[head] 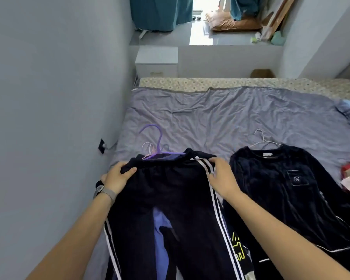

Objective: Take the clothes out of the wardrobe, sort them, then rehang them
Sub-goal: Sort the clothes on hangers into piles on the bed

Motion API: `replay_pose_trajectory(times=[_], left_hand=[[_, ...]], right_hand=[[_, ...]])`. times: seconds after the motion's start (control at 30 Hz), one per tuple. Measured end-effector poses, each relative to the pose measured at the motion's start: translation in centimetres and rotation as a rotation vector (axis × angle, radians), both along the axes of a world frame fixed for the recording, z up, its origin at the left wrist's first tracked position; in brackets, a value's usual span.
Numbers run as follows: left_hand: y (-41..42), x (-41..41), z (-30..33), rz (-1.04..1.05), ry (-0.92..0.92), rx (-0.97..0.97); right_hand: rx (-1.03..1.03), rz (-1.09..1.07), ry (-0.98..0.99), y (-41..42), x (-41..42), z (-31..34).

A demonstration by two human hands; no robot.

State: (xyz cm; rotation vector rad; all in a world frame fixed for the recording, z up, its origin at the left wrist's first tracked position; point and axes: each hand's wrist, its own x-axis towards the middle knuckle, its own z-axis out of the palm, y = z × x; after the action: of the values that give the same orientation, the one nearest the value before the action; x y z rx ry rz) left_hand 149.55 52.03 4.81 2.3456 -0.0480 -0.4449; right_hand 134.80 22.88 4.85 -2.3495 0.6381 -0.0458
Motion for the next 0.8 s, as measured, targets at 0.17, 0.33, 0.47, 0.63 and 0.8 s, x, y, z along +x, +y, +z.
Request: replay_pose_trajectory(times=[0.17, 0.33, 0.47, 0.63, 0.8], left_hand=[[-1.5, 4.4, -6.9, -0.093, -0.047, 0.08], [-3.4, 8.4, -10.6, -0.128, -0.048, 0.267], [-4.7, 11.4, -14.2, -0.172, 0.007, 0.282], [-5.9, 12.0, -16.2, -0.235, -0.034, 0.402], [-10.1, 3.9, -15.3, -0.342, 0.023, 0.23]], right_hand=[[0.079, 0.0, 0.188, 1.1, -2.0, -5.0], [0.119, -0.067, 0.262, 1.3, -2.4, -8.0], [0.154, -0.098, 0.256, 1.2, -2.2, -10.2], [0.23, -0.158, 0.258, 0.2, -3.1, -12.5], [0.26, -0.272, 0.215, -2.7, -6.0, -12.2]])
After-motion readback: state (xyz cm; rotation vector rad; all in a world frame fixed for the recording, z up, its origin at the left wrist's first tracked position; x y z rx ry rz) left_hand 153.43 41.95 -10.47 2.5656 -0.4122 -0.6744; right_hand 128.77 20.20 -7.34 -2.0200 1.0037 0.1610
